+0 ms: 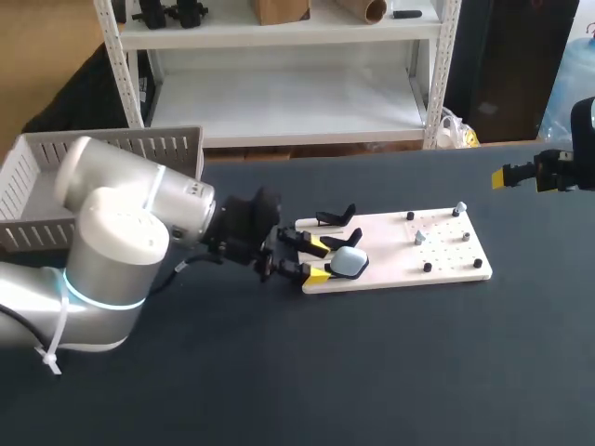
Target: Pick up each earbud case from the left stands, insert the matching earbuds, close the lid, and place the case in the box.
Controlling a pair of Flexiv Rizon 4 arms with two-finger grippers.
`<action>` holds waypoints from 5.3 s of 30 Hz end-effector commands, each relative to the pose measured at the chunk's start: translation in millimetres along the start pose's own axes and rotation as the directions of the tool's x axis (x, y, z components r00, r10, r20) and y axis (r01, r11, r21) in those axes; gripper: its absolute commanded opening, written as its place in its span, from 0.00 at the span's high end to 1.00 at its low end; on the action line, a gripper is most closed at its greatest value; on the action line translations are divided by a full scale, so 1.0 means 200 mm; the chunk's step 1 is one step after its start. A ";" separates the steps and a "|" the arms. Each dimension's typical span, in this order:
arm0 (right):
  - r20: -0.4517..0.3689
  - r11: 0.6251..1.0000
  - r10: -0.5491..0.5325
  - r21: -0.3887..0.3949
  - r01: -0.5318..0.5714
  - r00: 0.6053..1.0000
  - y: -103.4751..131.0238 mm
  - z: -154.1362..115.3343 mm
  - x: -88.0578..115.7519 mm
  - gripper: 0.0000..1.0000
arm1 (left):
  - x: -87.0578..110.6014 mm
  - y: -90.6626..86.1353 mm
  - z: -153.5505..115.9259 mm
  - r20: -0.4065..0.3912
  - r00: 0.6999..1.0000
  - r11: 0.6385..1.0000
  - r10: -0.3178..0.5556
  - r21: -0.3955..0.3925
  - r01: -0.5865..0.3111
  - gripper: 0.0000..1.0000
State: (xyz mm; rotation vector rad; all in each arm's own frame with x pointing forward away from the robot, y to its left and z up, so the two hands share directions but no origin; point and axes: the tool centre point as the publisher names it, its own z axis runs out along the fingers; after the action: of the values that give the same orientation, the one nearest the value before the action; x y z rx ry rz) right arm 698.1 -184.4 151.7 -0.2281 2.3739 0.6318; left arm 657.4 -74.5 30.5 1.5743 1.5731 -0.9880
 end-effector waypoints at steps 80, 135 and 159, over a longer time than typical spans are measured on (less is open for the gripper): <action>-0.001 1.000 -0.001 -0.005 0.001 1.000 -0.01 0.01 0.00 0.00 | -0.09 0.01 0.00 0.073 0.997 0.999 -0.006 -0.052 0.010 1.00; 0.009 1.000 -0.005 -0.010 0.005 1.000 0.02 -0.03 0.04 0.00 | -0.49 -0.08 -0.07 0.334 0.938 0.995 0.097 -0.009 -0.099 1.00; -0.145 0.953 -0.300 -0.086 0.290 0.943 0.62 -0.12 0.27 0.00 | -0.50 -0.08 -0.08 0.419 0.898 0.991 0.133 -0.061 -0.119 1.00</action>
State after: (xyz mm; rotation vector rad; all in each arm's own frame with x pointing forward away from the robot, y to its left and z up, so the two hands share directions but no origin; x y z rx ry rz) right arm 610.8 -95.5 174.0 -0.6753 2.3892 0.6018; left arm 646.9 -106.7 127.7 1.3152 1.1666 -1.1404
